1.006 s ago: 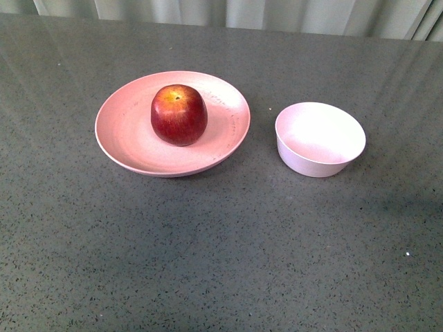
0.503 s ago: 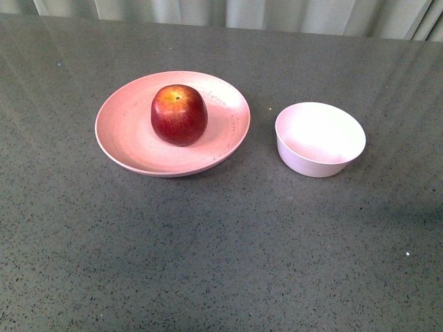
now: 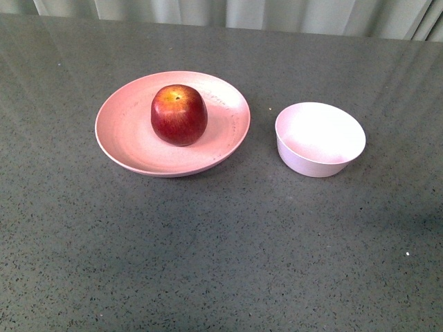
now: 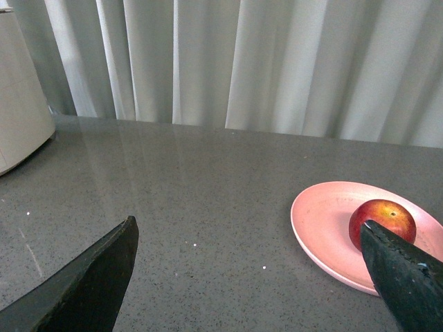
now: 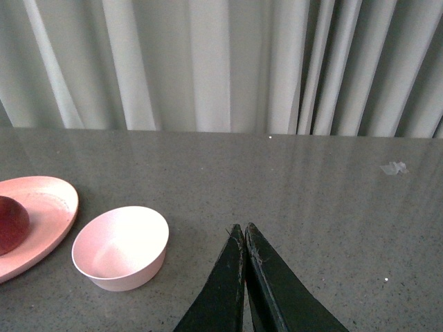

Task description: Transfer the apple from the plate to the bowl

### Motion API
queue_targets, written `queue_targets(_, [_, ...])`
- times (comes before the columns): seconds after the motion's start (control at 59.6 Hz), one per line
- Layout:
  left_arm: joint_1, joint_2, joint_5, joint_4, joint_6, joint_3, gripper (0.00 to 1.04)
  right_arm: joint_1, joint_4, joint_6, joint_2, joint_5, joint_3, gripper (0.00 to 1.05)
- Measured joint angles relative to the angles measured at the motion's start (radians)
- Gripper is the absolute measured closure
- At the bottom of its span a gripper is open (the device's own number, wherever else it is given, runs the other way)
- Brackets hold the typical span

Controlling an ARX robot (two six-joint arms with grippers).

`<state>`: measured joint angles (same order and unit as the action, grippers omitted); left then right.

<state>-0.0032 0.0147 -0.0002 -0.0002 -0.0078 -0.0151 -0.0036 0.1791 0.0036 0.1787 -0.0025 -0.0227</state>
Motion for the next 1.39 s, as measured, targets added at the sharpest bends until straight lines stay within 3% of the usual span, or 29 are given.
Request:
queue_targets(0.101, [0.000,0.000,0.000,0.000,0.000,0.000,0.09,0.000,-0.166,-0.001,-0.140,0.003,0.000,1.03])
queue_targets(0.352, [0.000,0.000,0.000,0.000,0.000,0.000,0.09,0.000,-0.177,-0.002,-0.171,0.003,-0.001,1.01])
queue_targets(0.688, [0.000,0.001,0.000,-0.002,-0.003,0.000,0.09,0.000,-0.178,-0.001,-0.172,0.003,0.000,0.47])
queue_targets(0.788, [0.019,0.146,0.009,-0.151,-0.098,-0.077,0.09,0.000,-0.178,-0.001,-0.172,0.003,0.000,0.30])
queue_targets(0.956, [0.052,0.513,0.022,0.072,-0.187,-0.154,0.09,0.001,-0.178,-0.001,-0.174,0.003,0.000,0.07])
queue_targets(1.174, [0.003,1.004,0.029,0.423,-0.241,-0.279,0.09,0.001,-0.178,-0.001,-0.174,0.003,0.000,0.09])
queue_targets(1.392, [-0.151,1.374,0.018,0.573,-0.249,-0.415,0.09,0.002,-0.178,-0.001,-0.174,0.003,0.000,0.09])
